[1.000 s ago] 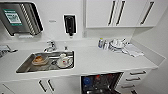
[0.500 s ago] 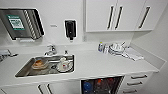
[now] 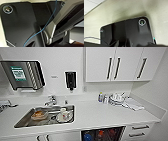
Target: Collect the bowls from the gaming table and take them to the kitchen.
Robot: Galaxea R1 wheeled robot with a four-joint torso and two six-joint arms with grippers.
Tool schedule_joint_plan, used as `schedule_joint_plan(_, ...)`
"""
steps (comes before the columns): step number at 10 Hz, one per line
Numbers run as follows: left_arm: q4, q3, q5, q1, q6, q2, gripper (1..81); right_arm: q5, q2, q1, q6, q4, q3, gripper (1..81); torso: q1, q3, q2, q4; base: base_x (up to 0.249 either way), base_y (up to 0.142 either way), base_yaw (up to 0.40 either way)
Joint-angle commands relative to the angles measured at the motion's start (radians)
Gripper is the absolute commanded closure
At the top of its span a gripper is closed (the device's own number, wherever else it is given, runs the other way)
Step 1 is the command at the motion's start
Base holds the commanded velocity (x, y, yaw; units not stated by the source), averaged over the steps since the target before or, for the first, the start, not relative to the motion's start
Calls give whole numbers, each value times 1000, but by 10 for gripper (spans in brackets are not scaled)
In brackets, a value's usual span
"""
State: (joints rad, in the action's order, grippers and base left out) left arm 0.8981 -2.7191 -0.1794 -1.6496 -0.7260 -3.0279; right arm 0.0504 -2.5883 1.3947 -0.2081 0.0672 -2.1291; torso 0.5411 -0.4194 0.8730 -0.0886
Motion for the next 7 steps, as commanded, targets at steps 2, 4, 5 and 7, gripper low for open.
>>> schedule_joint_plan(2, 4, 2, 46, 4, 5, 6, 10, 58, -45, -205, -48, -156, -112, 10, 85, 0, 133, 0, 0, 0, 0)
schedule_joint_plan(4, 4, 2, 44, 3, 3, 15, 10, 63, -49, -292, -50, -237, -119, 10, 66, 0, 105, 0, 0, 0, 0)
schedule_joint_plan(5, 4, 2, 46, 1, 3, 15, 10, 63, -46, -329, -50, -268, -127, 10, 88, 1, 142, 0, 0, 0, 0)
schedule_joint_plan(7, 4, 2, 47, -3, 2, 21, 10, 65, -48, -410, -50, -332, -141, 10, 106, 1, 171, 0, 0, 0, 0)
